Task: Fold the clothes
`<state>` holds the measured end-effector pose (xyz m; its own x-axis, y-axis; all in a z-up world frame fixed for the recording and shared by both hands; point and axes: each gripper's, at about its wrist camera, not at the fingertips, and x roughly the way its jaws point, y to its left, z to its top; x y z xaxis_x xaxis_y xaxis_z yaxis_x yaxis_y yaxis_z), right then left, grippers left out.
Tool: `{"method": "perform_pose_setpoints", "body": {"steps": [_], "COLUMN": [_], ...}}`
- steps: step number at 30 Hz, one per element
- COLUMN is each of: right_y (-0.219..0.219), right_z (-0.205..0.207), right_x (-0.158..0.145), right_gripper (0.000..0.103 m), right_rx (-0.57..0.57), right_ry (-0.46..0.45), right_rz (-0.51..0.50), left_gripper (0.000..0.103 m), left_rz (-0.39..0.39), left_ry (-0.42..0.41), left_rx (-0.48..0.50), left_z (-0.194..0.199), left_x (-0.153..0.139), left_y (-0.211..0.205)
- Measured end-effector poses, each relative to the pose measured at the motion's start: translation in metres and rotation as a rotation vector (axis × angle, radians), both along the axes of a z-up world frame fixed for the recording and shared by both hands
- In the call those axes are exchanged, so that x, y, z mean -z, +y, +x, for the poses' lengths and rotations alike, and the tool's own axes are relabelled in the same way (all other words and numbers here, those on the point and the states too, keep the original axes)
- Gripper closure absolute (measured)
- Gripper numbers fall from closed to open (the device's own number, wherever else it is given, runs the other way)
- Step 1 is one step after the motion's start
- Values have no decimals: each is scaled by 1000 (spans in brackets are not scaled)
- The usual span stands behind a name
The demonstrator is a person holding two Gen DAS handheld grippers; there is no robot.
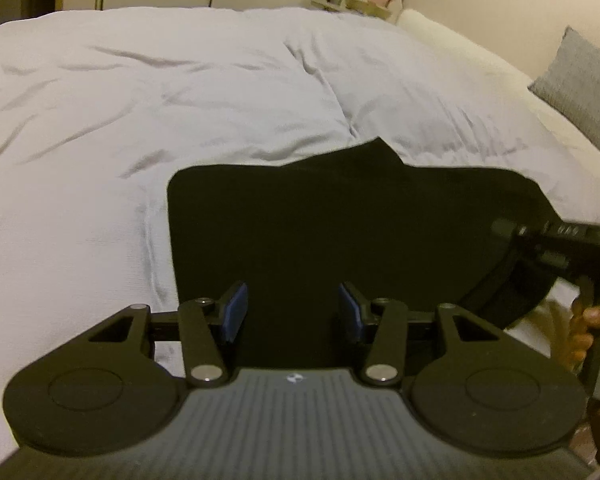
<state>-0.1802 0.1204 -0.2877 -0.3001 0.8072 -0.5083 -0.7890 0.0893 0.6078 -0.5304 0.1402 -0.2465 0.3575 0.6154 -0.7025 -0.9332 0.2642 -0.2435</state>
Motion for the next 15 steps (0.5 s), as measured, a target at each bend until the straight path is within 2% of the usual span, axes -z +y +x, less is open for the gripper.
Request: {"method": "perform_pose_setpoints", "body": {"steps": [4, 5, 7, 10, 11, 14, 15], "right_y": [-5, -7, -11, -17, -22, -22, -22], "right_z": [19, 28, 54, 88, 101, 106, 106], "right_x": [-26, -29, -26, -5, 0, 1, -6], "right_gripper": [97, 97, 97, 97, 99, 99, 99], "right_rx": [23, 52, 120, 184, 182, 164, 158], "right_ry": [-155, -166, -173, -144, -105, -73, -96], "right_rz": [100, 108, 88, 12, -3, 23, 53], "left_gripper": [59, 59, 59, 59, 59, 59, 59], "left_rz": [1, 3, -3, -17, -16, -10, -13], "left_ry": [4, 1, -2, 11, 15, 21, 15], "left_rx": [42, 56, 82, 115, 121, 131, 133], "left_z": [12, 16, 26, 42, 46, 54, 56], "left_x": [-1, 0, 4, 13, 15, 15, 15], "left_y": [5, 6, 9, 13, 14, 17, 19]}}
